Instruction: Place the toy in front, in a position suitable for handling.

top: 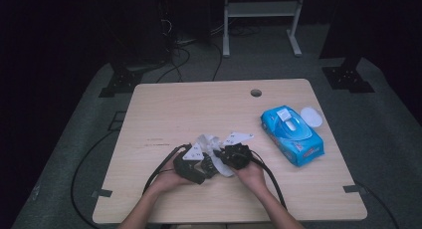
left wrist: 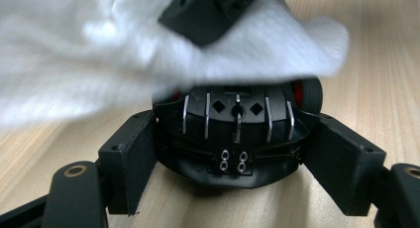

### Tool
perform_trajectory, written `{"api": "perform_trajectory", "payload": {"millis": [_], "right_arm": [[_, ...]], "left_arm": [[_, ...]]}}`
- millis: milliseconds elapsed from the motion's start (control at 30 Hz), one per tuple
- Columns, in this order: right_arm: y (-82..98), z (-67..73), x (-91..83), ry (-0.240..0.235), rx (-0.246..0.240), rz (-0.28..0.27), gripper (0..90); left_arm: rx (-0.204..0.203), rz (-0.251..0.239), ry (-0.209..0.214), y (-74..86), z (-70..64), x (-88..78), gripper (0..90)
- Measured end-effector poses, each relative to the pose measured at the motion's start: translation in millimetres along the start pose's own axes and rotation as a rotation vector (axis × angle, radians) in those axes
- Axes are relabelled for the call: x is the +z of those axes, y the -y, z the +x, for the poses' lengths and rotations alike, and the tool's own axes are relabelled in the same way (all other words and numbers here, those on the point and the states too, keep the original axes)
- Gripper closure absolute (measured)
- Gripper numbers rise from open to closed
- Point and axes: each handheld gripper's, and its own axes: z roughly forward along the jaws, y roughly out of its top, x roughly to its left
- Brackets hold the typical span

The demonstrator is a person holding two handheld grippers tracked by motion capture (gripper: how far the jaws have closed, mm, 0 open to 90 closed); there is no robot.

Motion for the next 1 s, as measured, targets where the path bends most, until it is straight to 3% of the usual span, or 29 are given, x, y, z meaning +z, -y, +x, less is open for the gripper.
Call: {"api": "perform_trajectory", "payload": {"millis": [100,300,567,633,733,900,1000], "right_arm": [[-1.4,2.0,0.7,0.004,-0.024,0.009,84.2],[9.6,-25.2,-10.1,0.090,0.016,0.043,84.1],[27.3,-49.0,-26.5,0.158,0.058,0.063,84.1],[30.4,-52.9,-29.6,0.153,0.077,0.065,84.2],[28.8,-49.0,-29.6,0.150,0.068,0.059,84.2],[17.6,-32.2,-20.1,0.088,0.029,0.040,84.1],[13.3,-26.3,-14.8,0.079,0.011,0.042,84.1]], "left_arm": [[-0.003,-0.012,-0.001,-0.1,0.2,-1.0,24.0],[-0.006,-0.018,0.006,0.0,1.5,-2.1,24.0],[-0.011,-0.022,0.010,0.6,2.0,-1.8,24.0],[-0.010,-0.022,0.009,0.5,1.9,-1.8,24.0],[-0.001,-0.010,0.005,0.6,1.2,-0.9,24.1],[0.008,-0.008,0.000,0.2,0.9,-1.3,24.0],[0.008,-0.005,-0.002,0.7,1.1,-1.6,24.0]]}}
